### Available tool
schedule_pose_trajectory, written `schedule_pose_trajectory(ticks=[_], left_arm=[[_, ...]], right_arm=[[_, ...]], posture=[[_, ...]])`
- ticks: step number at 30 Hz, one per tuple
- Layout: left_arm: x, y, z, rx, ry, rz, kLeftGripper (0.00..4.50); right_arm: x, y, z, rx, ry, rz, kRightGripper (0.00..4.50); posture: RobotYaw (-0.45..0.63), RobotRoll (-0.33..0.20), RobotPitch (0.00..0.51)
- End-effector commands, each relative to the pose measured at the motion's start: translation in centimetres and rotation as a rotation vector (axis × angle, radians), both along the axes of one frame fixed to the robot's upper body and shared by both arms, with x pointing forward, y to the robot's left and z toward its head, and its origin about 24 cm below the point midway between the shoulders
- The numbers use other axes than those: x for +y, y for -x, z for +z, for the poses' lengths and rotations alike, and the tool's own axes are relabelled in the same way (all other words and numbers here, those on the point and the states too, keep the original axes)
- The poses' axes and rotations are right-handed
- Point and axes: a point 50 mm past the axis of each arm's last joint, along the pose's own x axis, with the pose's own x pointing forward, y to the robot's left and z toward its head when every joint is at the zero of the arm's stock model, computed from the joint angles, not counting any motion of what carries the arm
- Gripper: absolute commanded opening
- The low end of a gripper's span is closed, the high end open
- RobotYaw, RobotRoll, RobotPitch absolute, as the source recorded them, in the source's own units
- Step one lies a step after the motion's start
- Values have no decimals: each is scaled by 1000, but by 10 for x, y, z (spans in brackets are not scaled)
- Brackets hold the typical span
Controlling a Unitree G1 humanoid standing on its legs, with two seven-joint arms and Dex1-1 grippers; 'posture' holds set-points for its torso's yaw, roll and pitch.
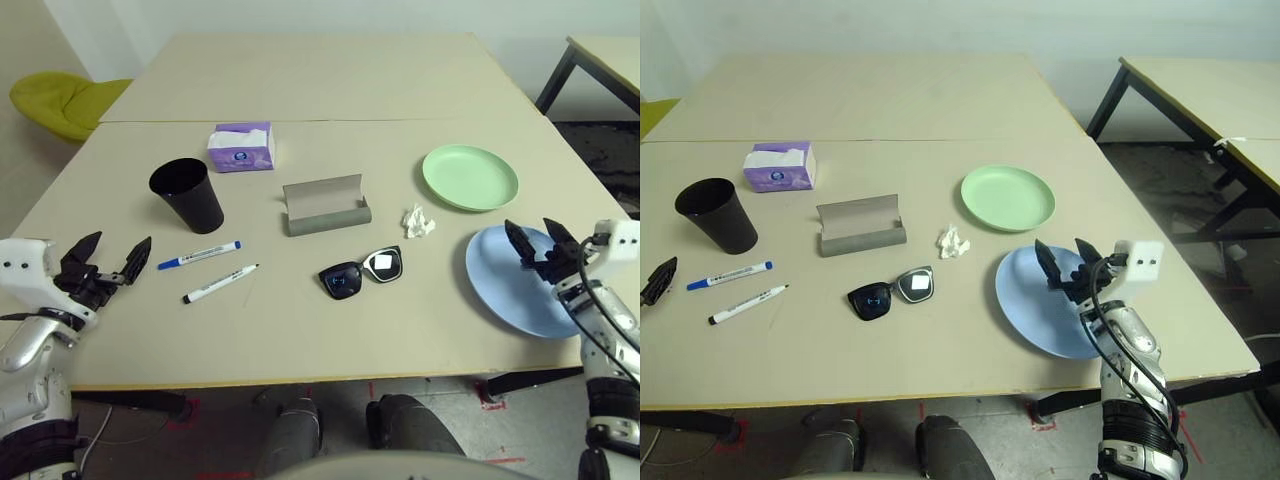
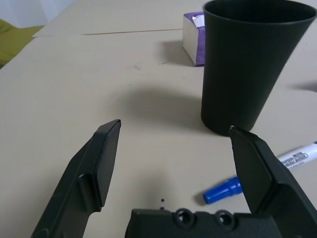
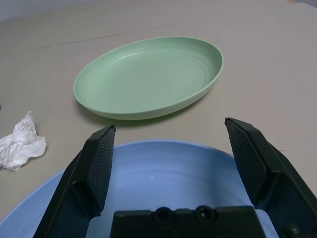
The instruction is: Organize and tidy the items on the table.
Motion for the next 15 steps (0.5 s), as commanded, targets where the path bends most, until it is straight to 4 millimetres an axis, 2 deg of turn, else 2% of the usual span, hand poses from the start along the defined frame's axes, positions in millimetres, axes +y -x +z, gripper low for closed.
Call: schedule_pose_trajectory(ticks=[1,8,13,15], left_arm=[[-7,-1,-9,15,21,-17,4452],[-12,-6,-13,-12,62,-51,4452],[-13,-14,-3,-39,92,-183,4452],[-19,-21,2,-28,87,-293,4452]], right_arm=[[-9,4,1,-4,9,-27,4500],[-16,11,0,9,25,-69,4500],[-18,14,0,44,26,-107,4500],[-19,20,3,58,30,-122,4500]], posture=[[-39,0,107],[-79,0,103],[-136,0,103],[-152,0,101]])
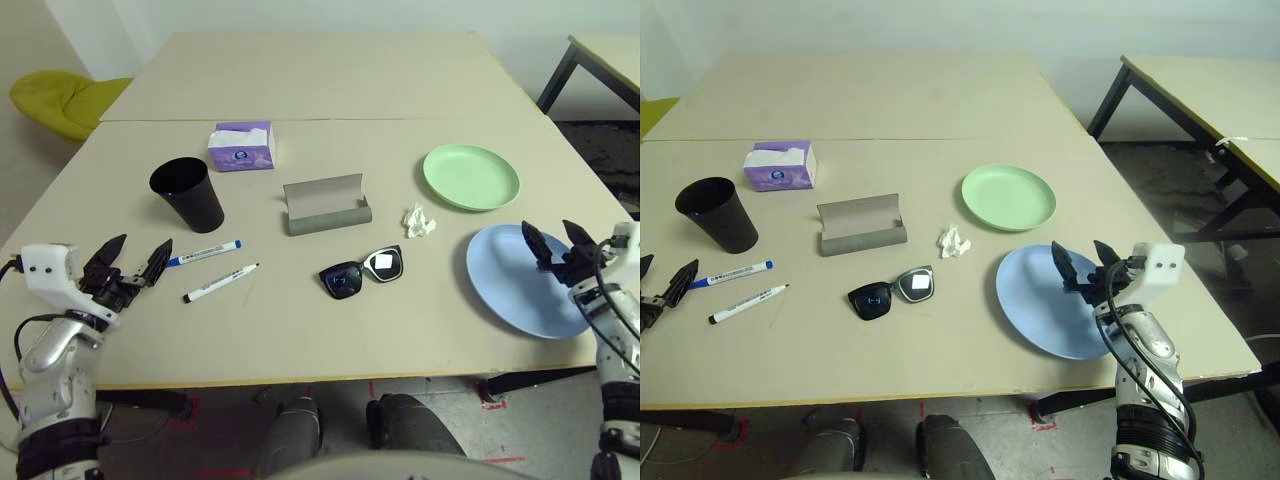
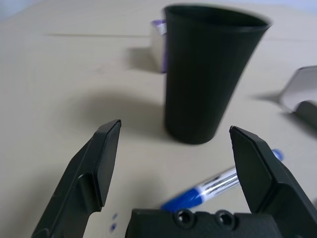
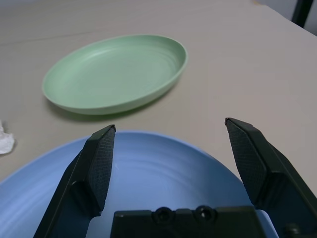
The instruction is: Organize and tidy the items on the table.
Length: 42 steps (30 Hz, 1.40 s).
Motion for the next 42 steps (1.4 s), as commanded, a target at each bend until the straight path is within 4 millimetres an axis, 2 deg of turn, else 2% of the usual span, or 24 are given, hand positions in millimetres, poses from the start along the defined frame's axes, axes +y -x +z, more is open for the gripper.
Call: schedule_pose_trajectory(ticks=[1,6,10,15,18,21,25,28,34,42], left_arm=[[-8,-8,4,21,-2,-167,4452],[-24,-12,7,79,-51,-418,4452],[-48,-13,13,130,-74,-672,4452],[-72,-14,22,155,-56,-843,4452],[-83,-9,18,187,-161,-945,4452],[-91,-7,15,192,-264,-1023,4452],[-92,-10,12,165,-330,-1053,4452],[-91,-13,8,157,-332,-1051,4452],[-93,-13,-3,146,-331,-1059,4452],[-94,-9,-6,130,-325,-1040,4452]], right_arm=[[-5,11,6,28,12,-34,4500],[-11,26,19,21,79,-61,4500],[-19,33,27,26,117,-77,4500],[-31,41,36,49,166,-91,4500],[-40,48,42,97,189,-85,4500],[-51,60,44,224,208,-73,4500],[-57,73,43,419,162,-73,4500],[-42,74,42,513,118,19,4500],[-20,67,39,598,44,107,4500],[-15,58,34,674,44,120,4500]], posture=[[-152,0,101],[-183,0,94],[-181,0,88],[-192,0,86],[-202,0,86],[-216,0,90],[-224,0,94],[-232,0,96],[-223,0,101],[-198,0,106]])
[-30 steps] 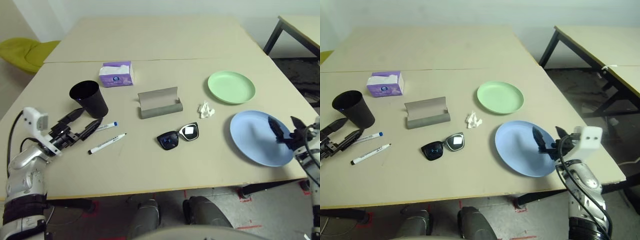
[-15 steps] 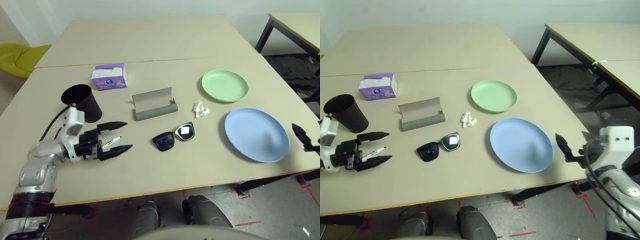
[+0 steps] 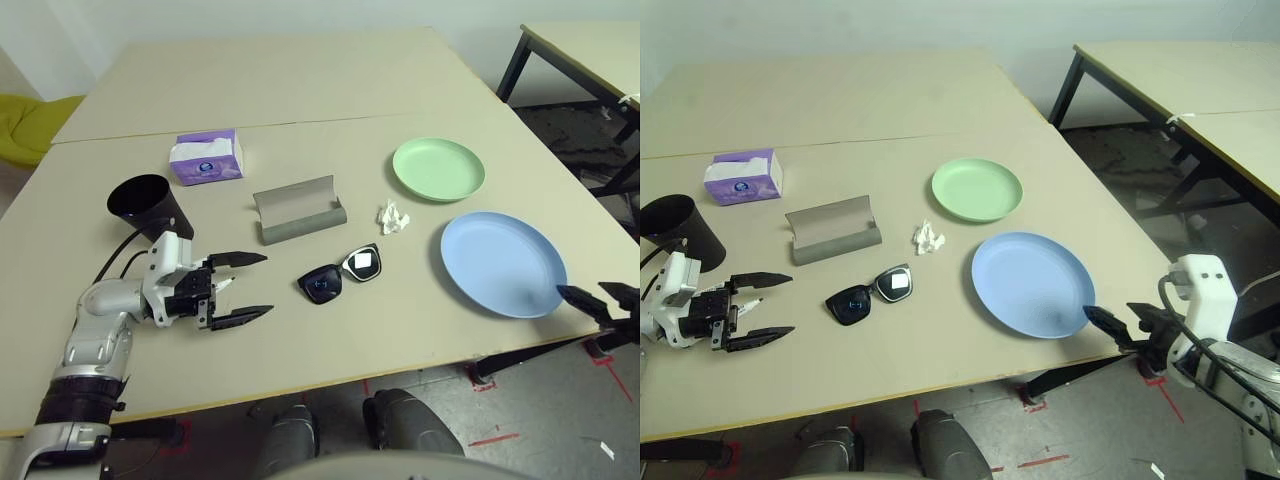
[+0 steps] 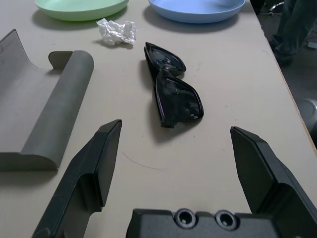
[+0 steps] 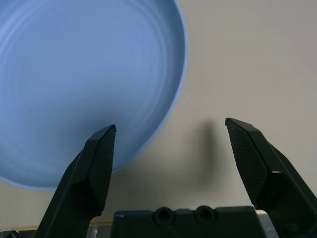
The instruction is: Organize and tidy the items on the table.
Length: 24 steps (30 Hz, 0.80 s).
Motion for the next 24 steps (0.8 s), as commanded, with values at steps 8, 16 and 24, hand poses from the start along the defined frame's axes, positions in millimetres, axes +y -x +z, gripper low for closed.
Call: schedule_pose_trajectory(ticks=[8,16,24], left_arm=[[-3,10,1,-17,-7,-1,4452],[-11,14,4,-24,-3,-11,4452],[-18,12,7,-26,4,-20,4452]], right_arm=[[1,-14,-8,142,10,-33,4500],[2,-14,-9,223,-15,-59,4500],[14,-16,-4,244,-67,-8,4500]], posture=[[-179,0,110],[-181,0,115],[-187,0,115]])
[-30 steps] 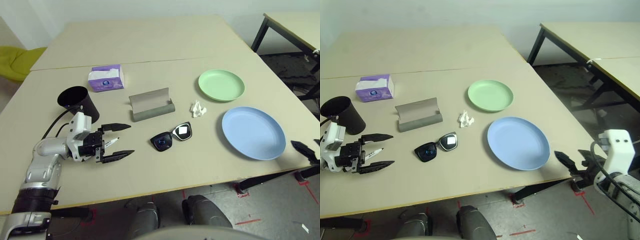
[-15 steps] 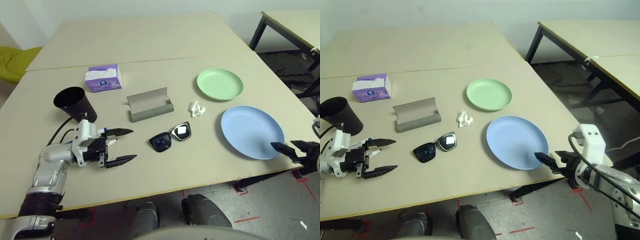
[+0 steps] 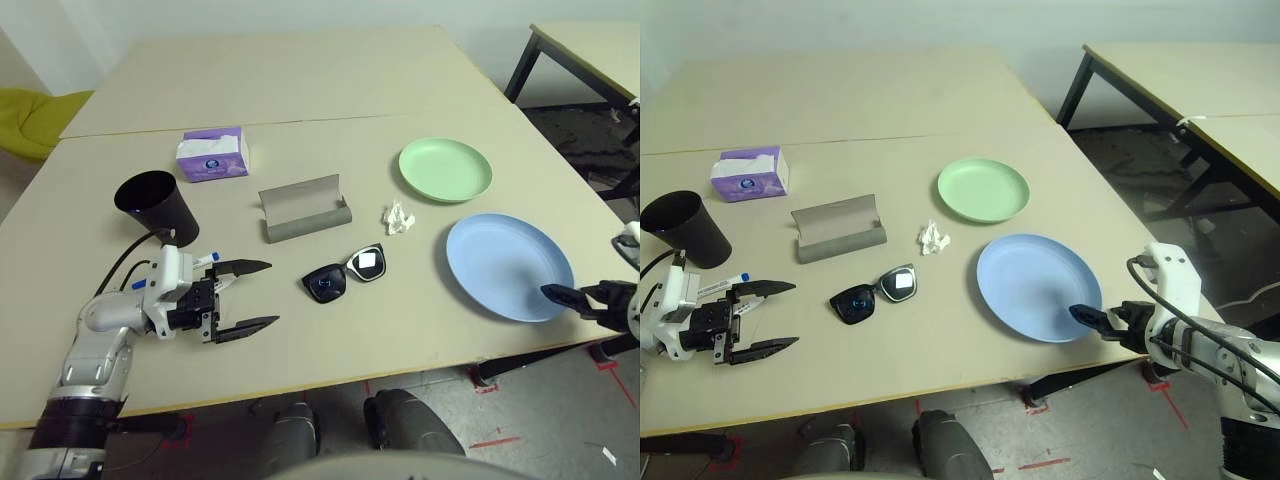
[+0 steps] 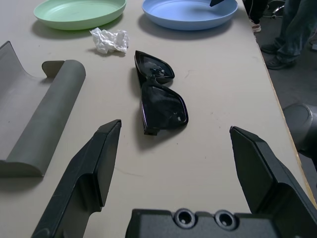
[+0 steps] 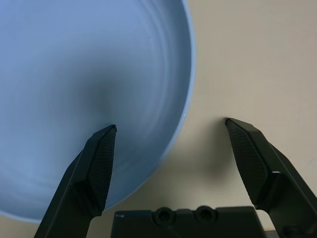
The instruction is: Organize and tidy the items on the table.
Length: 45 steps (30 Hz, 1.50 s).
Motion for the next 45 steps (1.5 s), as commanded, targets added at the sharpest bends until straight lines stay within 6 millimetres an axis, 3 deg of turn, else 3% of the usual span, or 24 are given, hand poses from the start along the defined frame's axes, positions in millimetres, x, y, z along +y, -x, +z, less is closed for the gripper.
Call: schedule_pose_trajectory(ticks=[1,3,12,14,22,27,37,45], left_arm=[[-6,0,0,12,-4,-19,4485],[-7,-1,0,10,-1,-20,4500],[-11,-3,1,-3,14,-21,4500],[-11,-3,1,-7,17,-20,4500],[-16,-2,0,-14,23,-20,4500],[-19,-3,-1,-12,28,-17,4500],[3,-17,7,-61,14,98,4500],[9,-14,6,-82,32,159,4500]], right_arm=[[10,3,-4,48,-49,51,4319],[14,3,-3,56,-60,74,3932],[19,2,3,62,-80,91,636],[19,1,4,61,-80,91,80],[17,-3,8,43,-82,80,12],[20,-18,23,2,-134,70,12],[49,-93,86,-114,-254,143,12],[52,-144,101,-174,-214,87,12]], posture=[[-189,0,114],[-187,0,114],[-183,0,107],[-183,0,107],[-180,0,108],[-178,0,110],[-156,0,116],[-117,0,116]])
